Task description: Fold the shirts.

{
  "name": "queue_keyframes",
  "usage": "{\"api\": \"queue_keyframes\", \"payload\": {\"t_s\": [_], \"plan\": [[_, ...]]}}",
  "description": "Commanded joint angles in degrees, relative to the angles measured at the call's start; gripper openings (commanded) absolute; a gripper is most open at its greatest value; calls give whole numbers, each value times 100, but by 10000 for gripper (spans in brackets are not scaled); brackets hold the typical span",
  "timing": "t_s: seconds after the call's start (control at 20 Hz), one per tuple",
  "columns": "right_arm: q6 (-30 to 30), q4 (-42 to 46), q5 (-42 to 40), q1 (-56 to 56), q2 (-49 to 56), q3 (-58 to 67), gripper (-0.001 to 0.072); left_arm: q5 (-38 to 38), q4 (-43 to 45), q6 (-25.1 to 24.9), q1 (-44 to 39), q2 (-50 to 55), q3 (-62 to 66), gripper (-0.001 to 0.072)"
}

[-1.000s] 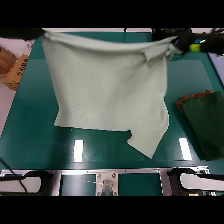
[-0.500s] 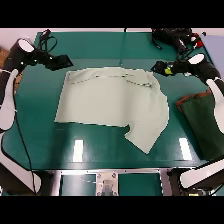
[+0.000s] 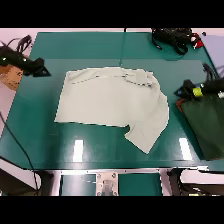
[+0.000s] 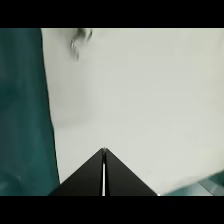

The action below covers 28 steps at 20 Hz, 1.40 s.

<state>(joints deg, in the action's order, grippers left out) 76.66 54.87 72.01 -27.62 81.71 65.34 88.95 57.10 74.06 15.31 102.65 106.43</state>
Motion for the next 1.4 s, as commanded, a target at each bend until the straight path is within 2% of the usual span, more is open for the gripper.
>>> {"api": "queue_keyframes", "payload": {"t_s": [0.0,0.1,0.2,0.3,0.35,0.4,0.65,0.85,1.1,1.35], "plan": [[142,256,-33,-780,-1047,-1738,390,175,-11,-328,417,-901,-1558,23],[131,260,-264,-984,-1213,-2413,401,61,-15,-684,787,-1521,-2651,23],[9,90,-601,-940,-1139,-2846,401,72,-7,-704,1191,-1880,-3432,24],[-328,-457,-817,-839,-914,-3016,401,153,-11,-706,1545,-2026,-3939,44],[-437,-647,-841,-765,-767,-3018,400,170,-13,-699,1641,-2033,-4098,350],[-481,-763,-870,-664,-610,-3018,400,140,-20,-638,1690,-2033,-4236,578],[-605,-931,-1508,-201,-125,-2990,361,-815,-269,-660,1674,-2022,-4968,594],[-691,-990,-1565,-177,-111,-2964,343,-1652,-531,-898,1674,-1982,-5506,594],[-837,-992,-1563,-177,-111,-2955,343,-1650,-1246,-1250,1620,-1349,-5578,593],[-835,-992,-1563,-177,-111,-2955,343,-1635,-1493,-1460,949,-866,-5578,592]]}}
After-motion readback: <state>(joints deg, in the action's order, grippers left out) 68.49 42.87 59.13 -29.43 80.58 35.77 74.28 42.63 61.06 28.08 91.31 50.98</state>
